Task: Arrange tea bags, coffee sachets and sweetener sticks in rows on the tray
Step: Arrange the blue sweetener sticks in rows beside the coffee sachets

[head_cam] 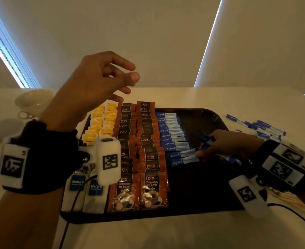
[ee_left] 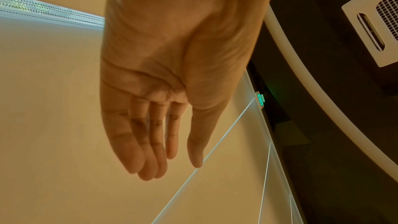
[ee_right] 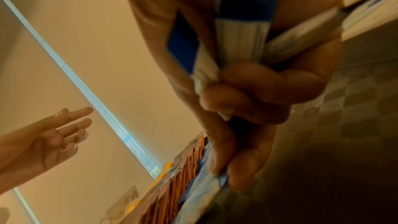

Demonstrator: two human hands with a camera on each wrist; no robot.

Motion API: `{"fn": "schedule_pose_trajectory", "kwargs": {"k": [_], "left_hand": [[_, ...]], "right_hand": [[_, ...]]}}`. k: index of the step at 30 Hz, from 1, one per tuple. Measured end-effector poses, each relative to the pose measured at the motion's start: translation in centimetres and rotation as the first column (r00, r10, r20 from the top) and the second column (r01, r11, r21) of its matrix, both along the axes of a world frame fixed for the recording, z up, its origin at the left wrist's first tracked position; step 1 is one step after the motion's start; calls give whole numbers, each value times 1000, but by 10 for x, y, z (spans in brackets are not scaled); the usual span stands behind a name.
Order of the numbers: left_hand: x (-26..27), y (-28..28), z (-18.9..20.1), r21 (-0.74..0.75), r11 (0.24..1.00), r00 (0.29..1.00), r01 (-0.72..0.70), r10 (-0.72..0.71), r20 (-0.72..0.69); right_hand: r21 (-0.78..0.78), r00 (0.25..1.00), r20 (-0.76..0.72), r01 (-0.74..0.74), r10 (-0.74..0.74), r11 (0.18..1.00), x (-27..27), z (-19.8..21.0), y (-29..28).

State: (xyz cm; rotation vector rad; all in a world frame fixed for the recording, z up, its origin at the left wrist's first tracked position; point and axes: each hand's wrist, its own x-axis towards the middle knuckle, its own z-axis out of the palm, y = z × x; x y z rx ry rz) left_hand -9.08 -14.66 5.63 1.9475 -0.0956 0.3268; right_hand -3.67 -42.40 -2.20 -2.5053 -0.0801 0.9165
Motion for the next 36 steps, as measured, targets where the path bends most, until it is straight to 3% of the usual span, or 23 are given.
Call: {"fn": "schedule_pose_trajectory", "kwargs": {"k": [8, 18, 24, 27, 30, 33, 36], "left_hand": [[2, 0, -2, 17, 1000, 1000, 8, -8, 2], [3, -1, -4, 56, 998, 1000, 7, -8, 4], [4, 2, -4, 81, 997, 1000, 2, -3, 20], [4, 1, -4, 109, 994, 999, 30, -33, 25], [2, -5, -4, 160, 980, 992, 121, -126, 18], [-1, -16, -5, 237, 945, 973, 227, -231, -12], [-4, -28, -8, 276, 905, 944, 324, -328, -34]], "right_hand": [[3, 1000, -12, 28, -28, 1000, 0, -7, 8], [-22, 990, 134, 36, -33, 999, -5, 1, 10], [-29, 975, 214, -57, 62, 998, -8, 8, 6], [85, 948, 307, -118, 86, 989, -17, 23, 11], [343, 951, 311, -116, 4, 932, -27, 45, 23], [631, 987, 141, -27, -81, 775, -31, 58, 41], [777, 998, 18, 22, -57, 629, -33, 59, 62]]}}
